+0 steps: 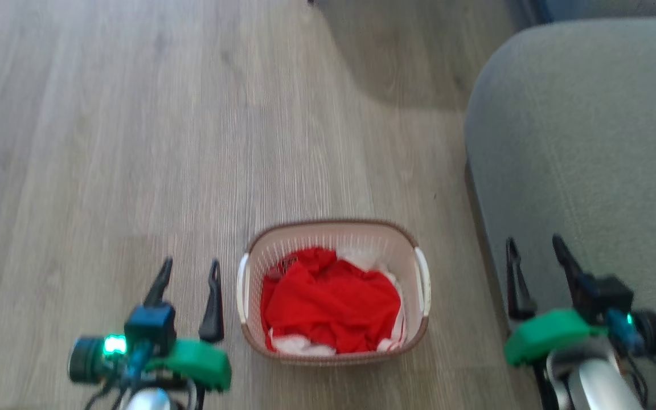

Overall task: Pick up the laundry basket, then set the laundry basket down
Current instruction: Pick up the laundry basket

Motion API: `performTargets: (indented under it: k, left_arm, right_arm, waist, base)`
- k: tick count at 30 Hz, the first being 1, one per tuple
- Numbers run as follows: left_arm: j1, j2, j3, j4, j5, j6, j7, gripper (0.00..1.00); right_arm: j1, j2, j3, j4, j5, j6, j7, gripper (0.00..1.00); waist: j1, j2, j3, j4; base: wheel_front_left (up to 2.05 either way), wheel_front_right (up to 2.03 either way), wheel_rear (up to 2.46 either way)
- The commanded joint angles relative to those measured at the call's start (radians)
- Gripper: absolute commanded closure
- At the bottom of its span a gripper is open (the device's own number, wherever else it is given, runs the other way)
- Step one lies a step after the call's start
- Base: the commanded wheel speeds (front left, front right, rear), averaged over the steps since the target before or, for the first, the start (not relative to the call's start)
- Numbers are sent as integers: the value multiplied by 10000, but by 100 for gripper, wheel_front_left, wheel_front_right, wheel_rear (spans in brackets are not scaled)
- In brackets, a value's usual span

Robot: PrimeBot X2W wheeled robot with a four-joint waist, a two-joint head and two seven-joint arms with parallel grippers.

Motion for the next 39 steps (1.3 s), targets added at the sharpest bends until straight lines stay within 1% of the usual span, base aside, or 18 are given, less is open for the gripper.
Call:
performTargets:
  k: [1, 9, 17, 21, 22, 27, 33, 39]
  left_arm:
    - [-666, -24, 417, -165, -43, -49, -93, 0]
    - [-2274, -67, 500, 1406, -134, -234, -93, 0]
    - [-4060, -95, 467, 3061, -328, -249, -93, 0]
    - [-4851, -99, 232, 3841, -518, -269, -93, 0]
    - [-4851, -99, 232, 3841, -518, -269, -93, 0]
    - [-5660, -101, -208, 4818, -795, -261, -93, 0]
    - [-6435, -101, -730, 5949, -1058, -260, -93, 0]
    - [-7074, -102, -1204, 6659, -1350, -353, -93, 0]
  right_arm:
    - [-602, -129, 222, -140, -37, -15, -120, 0]
    - [-2461, -129, 355, 1553, 29, -15, -120, 0]
    - [-4355, -129, 593, 3362, 236, -15, -120, 0]
    - [-5197, -129, 742, 4409, 418, -15, -120, 0]
    - [-5197, -129, 742, 4409, 418, -15, -120, 0]
    - [-5982, -129, 903, 5549, 616, -15, -120, 0]
    - [-6583, -129, 1194, 6340, 943, -15, -120, 0]
    - [-6882, -129, 1494, 6653, 1242, -15, -120, 0]
  waist:
    - [0, 0, 556, 5]
    - [0, 0, 2229, -4]
    - [0, 0, 4041, -6]
    - [0, 0, 4795, 13]
    - [0, 0, 4795, 13]
    - [0, 0, 5603, 107]
    - [0, 0, 6351, 155]
    - [0, 0, 6942, 220]
  base:
    - [0, 0, 0]
    - [0, 0, 0]
    - [0, 0, 0]
    - [0, 0, 0]
    - [0, 0, 0]
    - [0, 0, 0]
    - [0, 0, 0]
    - [0, 0, 0]
